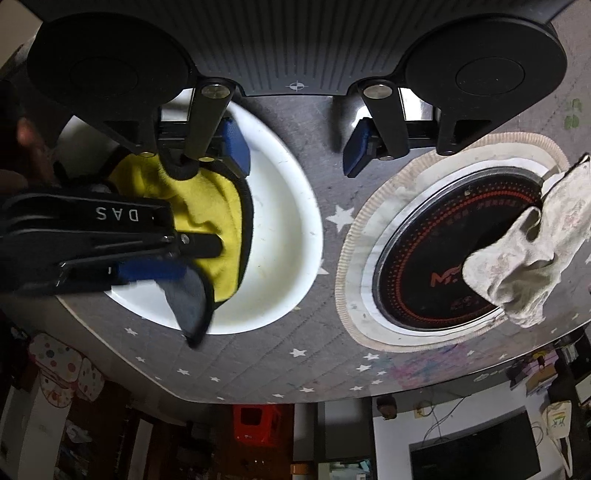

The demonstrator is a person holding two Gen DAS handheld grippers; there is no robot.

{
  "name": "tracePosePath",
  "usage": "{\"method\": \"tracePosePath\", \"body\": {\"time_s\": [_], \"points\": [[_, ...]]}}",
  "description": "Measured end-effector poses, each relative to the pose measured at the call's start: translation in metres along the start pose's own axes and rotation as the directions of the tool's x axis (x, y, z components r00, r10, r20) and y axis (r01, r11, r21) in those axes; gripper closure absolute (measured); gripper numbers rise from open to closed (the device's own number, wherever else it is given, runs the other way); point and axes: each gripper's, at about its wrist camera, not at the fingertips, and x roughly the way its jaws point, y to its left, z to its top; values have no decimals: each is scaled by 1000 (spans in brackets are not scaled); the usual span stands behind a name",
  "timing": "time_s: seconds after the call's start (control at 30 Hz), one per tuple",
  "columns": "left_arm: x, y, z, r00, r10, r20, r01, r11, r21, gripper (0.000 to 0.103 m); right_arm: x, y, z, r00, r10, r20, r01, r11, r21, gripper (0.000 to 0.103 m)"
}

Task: Clean bowl
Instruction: 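Lower the cloth into the bowl with the right gripper while the left holds the rim, then scrub inside the bowl with the yellow cloth side while the left gripper holds the rim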

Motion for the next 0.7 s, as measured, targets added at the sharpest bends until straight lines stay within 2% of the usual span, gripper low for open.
{"method": "tracePosePath", "body": {"time_s": [0.13,0.2,0.3,0.43,0.6,0.7], "points": [[-2,1,0,1000,2,7,-2,1000,-3,42,-7,-11,-8,1000,27,-4,-27,999,47,52],[-2,1,0,1000,3,9,-3,1000,-2,41,-10,-8,-10,1000,20,-17,-19,1000,20,43],[-1,3,-2,1000,6,9,-6,1000,-5,36,-14,5,-18,999,-10,-31,8,998,-63,39],[0,3,-1,1000,4,6,-4,1000,-6,36,-16,16,-28,999,-41,-34,35,988,-149,36],[2,4,-3,1000,-8,4,8,1000,-15,36,-3,21,-20,997,-58,-49,49,985,-167,26],[2,6,-4,1000,-15,4,15,1000,-21,35,5,20,-13,996,-64,-61,53,984,-171,25]]}}
